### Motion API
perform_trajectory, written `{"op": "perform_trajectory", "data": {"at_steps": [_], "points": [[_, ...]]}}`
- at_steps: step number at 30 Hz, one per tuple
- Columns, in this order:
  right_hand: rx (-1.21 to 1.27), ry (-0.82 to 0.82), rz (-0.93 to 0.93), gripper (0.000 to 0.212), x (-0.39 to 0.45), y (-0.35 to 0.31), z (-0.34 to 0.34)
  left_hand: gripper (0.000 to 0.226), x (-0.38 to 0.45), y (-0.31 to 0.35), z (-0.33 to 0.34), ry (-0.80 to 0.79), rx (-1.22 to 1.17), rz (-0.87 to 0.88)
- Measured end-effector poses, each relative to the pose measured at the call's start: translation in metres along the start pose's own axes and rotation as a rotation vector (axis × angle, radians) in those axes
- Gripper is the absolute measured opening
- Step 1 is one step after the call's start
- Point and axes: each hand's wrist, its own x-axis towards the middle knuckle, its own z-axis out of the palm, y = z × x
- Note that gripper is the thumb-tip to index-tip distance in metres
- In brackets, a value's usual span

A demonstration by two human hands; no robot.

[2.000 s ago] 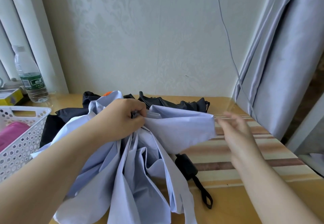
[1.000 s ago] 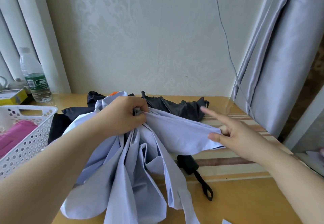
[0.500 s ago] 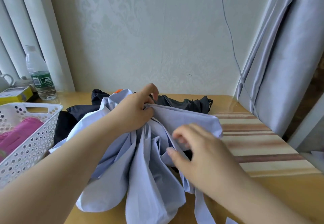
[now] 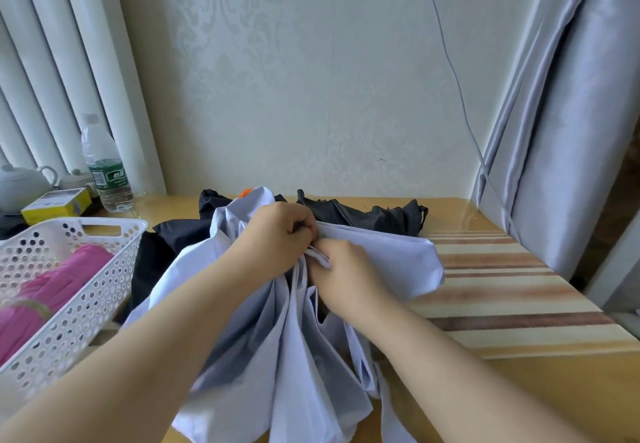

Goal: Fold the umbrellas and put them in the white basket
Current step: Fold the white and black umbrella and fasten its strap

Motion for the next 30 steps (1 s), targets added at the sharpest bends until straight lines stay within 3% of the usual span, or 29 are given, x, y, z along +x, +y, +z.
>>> {"op": "perform_trajectory", "data": {"at_steps": [3,7,12,16,20,27,30], "points": [[0.109,0.087,-0.069,0.039,-0.004,-0.010,-0.007,0.035,-0.008,0.007,-0.017,0.065,-0.043,-0.008],[0.172,0.003,-0.063,0.029,-0.012,-0.018,-0.015,0.026,-0.017,0.020,-0.034,0.031,0.039,-0.006],[0.167,0.007,-0.079,0.049,-0.028,-0.016,-0.008,0.025,-0.035,0.018,-0.027,-0.049,0.060,0.020],[0.058,0.136,-0.185,0.011,-0.038,-0.017,-0.011,0.024,-0.042,0.014,-0.020,0.012,-0.023,0.121],[0.203,0.084,-0.186,0.014,-0.043,-0.017,-0.009,0.018,-0.049,0.012,-0.023,0.057,-0.086,0.167],[0.125,0.169,-0.179,0.020,-0.035,-0.026,-0.003,0.028,-0.053,0.015,-0.023,0.167,-0.149,0.099],[0.109,0.179,-0.146,0.017,-0.033,-0.025,-0.007,0.030,-0.059,0.021,-0.033,0.025,-0.168,0.043]]}}
